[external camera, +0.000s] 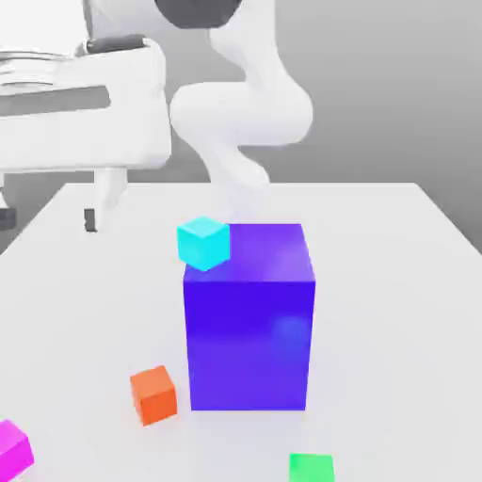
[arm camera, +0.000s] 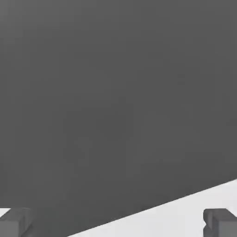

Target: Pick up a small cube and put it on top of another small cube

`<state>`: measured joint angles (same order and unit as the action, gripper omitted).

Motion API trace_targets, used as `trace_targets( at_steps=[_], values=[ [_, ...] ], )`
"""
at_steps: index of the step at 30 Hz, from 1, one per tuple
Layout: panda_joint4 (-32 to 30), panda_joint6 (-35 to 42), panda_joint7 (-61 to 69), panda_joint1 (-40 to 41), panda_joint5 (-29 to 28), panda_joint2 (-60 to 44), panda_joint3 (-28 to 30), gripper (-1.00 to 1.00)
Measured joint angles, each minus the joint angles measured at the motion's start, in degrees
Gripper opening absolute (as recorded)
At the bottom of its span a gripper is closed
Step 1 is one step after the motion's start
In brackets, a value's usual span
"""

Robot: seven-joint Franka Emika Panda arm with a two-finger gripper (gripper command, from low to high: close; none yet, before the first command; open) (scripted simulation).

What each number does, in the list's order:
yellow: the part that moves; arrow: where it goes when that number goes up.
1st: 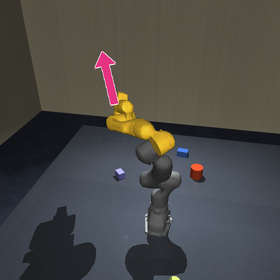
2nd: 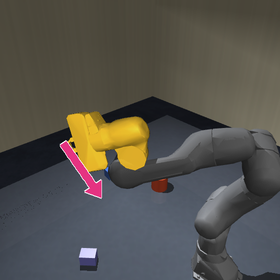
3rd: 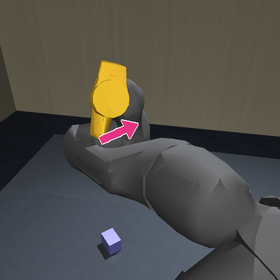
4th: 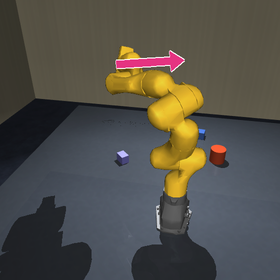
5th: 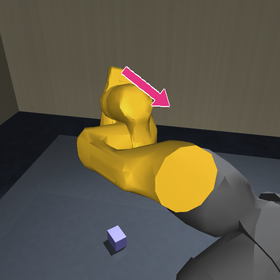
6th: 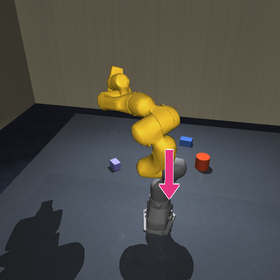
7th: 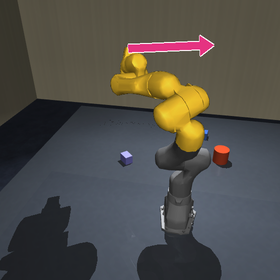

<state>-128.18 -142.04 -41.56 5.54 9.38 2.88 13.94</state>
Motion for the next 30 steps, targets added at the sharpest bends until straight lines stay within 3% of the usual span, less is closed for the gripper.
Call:
trace_targets(
  at_steps=[13,17,18,24,30],
  values=[
    [2.3,-6.9,2.0,8.4,4.8,-26.7,3.0,0.00],
    [4.1,-12.5,4.2,11.3,8.0,-35.1,0.0,0.00],
    [4.4,-13.3,4.5,11.7,8.4,-36.1,-0.5,-1.00],
    [4.5,-13.6,4.7,11.9,8.7,-36.7,-0.7,-1.00],
    [1.9,-7.1,2.4,7.6,3.8,-27.4,1.6,-1.00]
  ],
)
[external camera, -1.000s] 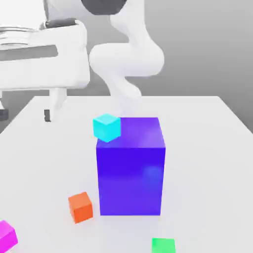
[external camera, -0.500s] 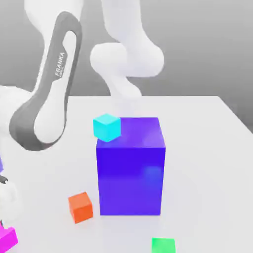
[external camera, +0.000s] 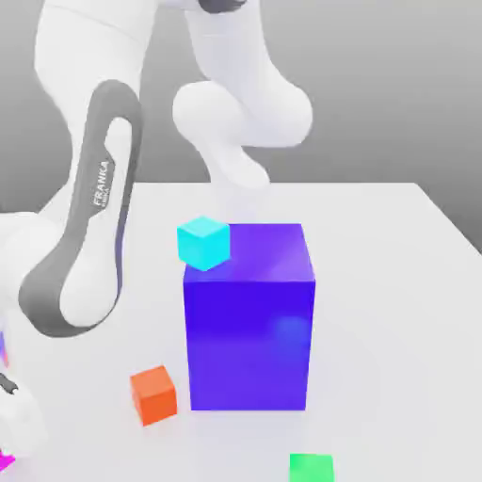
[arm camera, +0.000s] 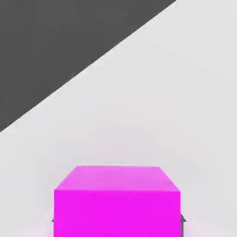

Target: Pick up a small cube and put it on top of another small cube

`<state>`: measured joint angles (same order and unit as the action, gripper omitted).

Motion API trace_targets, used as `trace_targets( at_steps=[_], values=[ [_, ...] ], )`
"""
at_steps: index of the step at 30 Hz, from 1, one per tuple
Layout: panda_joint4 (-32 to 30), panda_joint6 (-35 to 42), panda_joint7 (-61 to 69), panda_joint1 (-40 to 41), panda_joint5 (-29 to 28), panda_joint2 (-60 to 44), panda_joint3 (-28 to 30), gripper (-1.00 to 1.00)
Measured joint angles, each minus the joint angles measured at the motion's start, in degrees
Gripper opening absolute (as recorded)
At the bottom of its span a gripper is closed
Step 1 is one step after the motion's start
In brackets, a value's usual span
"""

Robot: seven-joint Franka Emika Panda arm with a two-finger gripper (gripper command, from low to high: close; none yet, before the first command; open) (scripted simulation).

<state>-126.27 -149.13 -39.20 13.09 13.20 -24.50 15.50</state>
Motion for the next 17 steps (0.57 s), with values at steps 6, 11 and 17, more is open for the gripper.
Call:
trace_targets(
  at_steps=[6,11,17],
  values=[
    [-3.9,1.2,2.3,-9.3,-5.6,5.8,-6.6,-1.00],
    [-6.8,0.3,4.2,-16.9,-10.3,8.4,-12.3,-1.00],
    [-6.3,-4.4,5.0,-20.9,-12.8,3.5,-15.1,1.00]
  ],
)
